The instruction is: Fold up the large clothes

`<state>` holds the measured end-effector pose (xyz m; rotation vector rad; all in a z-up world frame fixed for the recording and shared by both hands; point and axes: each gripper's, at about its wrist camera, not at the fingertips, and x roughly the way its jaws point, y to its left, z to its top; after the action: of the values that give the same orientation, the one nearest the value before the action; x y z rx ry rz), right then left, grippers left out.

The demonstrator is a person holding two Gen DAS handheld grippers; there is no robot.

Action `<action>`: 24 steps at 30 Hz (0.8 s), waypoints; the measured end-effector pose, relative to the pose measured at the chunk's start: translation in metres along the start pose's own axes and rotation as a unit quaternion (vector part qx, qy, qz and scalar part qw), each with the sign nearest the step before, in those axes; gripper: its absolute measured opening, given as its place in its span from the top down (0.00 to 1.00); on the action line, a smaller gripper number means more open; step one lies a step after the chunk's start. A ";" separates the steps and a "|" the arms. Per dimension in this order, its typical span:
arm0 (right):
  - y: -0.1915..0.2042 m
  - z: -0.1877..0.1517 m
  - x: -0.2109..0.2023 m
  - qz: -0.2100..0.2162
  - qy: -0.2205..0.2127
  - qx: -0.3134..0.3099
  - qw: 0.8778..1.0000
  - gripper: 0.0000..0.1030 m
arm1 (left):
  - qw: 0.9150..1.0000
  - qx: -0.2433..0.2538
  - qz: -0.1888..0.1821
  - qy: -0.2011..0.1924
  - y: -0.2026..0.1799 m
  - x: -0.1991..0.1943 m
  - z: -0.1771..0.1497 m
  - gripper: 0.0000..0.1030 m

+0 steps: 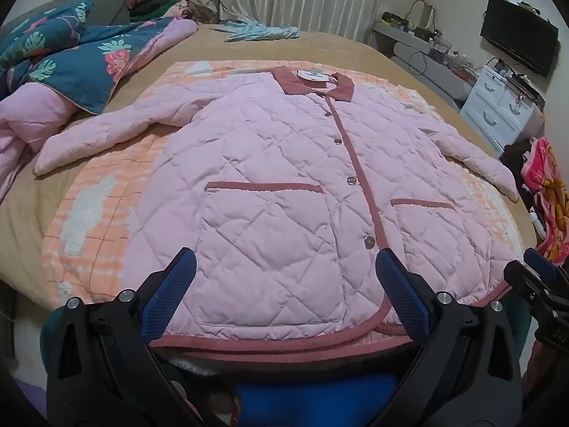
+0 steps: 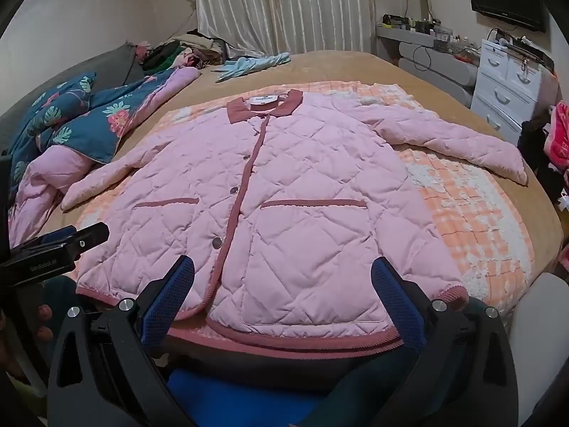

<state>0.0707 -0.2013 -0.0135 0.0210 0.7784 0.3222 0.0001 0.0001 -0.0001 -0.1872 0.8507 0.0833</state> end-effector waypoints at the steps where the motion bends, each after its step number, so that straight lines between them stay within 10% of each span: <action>1: -0.001 0.000 0.000 0.005 0.000 0.006 1.000 0.04 | 1.000 0.000 -0.001 0.000 0.000 0.000 0.000 0.08; 24: 0.007 0.000 -0.002 0.013 -0.003 -0.012 1.000 0.04 | 1.000 0.007 -0.001 -0.004 -0.004 -0.004 0.002 0.08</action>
<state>0.0678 -0.1955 -0.0111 0.0098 0.7691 0.3549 0.0000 -0.0030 0.0048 -0.1741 0.8431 0.0761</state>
